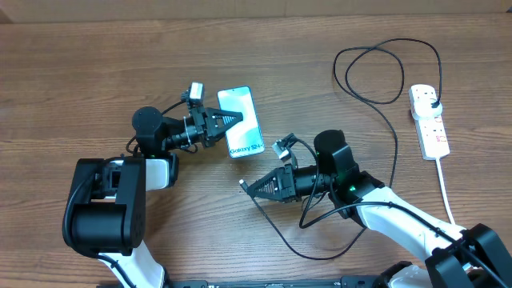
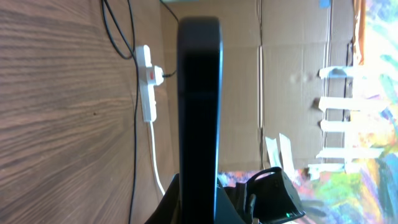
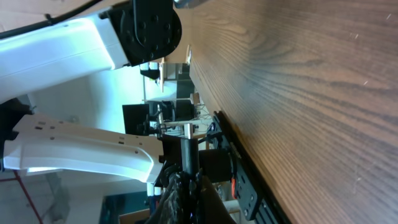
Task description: Plug charger to phone and switch on socket
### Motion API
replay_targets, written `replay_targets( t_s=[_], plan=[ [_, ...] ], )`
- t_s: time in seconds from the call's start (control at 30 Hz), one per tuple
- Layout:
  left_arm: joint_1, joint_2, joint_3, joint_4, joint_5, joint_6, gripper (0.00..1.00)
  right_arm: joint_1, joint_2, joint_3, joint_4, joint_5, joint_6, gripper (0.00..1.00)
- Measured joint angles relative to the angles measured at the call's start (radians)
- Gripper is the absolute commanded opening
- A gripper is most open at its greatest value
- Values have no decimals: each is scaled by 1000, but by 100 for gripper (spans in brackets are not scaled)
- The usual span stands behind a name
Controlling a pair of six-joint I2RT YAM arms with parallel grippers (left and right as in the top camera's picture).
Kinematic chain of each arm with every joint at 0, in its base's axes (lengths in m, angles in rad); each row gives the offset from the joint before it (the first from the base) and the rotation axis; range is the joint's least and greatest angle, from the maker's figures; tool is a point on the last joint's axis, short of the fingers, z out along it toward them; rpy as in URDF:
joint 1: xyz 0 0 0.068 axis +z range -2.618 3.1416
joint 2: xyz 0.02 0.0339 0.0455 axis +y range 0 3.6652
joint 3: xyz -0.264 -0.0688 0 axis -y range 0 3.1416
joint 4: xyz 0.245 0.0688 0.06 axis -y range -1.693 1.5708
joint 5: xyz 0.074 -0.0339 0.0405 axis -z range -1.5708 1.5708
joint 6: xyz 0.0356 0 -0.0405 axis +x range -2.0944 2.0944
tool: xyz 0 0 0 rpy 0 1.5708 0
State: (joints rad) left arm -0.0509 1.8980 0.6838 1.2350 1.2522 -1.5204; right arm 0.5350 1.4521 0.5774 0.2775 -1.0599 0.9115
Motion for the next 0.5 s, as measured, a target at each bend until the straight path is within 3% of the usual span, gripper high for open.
replay_targets(
  t_s=[0.5],
  plan=[
    [-2, 0, 0, 15, -56, -26, 4, 4, 0, -1, 107, 158, 101, 4]
  ],
)
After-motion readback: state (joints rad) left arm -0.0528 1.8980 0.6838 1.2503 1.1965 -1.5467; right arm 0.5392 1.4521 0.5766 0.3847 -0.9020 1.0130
